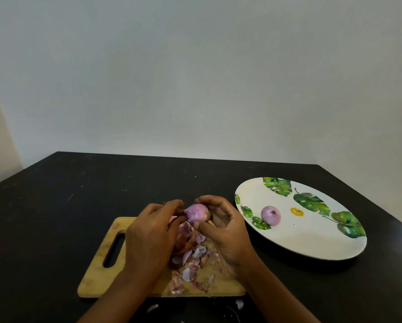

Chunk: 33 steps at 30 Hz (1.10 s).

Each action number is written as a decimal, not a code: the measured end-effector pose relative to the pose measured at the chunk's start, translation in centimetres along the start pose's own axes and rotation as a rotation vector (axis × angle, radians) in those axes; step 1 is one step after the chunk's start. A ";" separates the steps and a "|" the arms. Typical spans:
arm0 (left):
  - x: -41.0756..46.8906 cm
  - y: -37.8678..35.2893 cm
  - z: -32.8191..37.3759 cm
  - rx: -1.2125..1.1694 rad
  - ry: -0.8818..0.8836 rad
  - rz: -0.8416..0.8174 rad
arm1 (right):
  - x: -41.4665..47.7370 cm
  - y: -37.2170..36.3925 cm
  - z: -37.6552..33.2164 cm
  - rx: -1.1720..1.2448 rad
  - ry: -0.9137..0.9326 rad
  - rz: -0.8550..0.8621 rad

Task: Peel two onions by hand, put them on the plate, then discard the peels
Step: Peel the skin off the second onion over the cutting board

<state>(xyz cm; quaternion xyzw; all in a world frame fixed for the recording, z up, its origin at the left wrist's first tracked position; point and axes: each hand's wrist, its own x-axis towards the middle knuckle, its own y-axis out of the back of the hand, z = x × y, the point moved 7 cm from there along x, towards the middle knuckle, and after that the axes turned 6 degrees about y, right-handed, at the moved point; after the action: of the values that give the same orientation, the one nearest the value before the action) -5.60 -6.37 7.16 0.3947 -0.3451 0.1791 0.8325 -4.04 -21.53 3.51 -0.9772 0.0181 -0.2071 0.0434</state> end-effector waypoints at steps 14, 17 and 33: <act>1.0 -0.7 -0.9 -0.446 0.313 -0.177 | 0.1 0.2 0.7 0.067 -0.083 0.054; 1.1 -0.4 -0.9 -0.557 0.336 -0.183 | 0.1 0.1 1.4 0.134 -0.154 0.082; 1.1 -0.6 -2.5 -0.474 0.421 -0.127 | 0.4 0.9 1.6 0.511 -0.285 0.206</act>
<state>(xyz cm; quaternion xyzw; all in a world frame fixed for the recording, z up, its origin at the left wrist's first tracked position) -3.42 -4.80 6.47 0.1649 -0.1723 0.1192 0.9638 -3.01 -22.37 2.14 -0.9468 0.0584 -0.0603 0.3106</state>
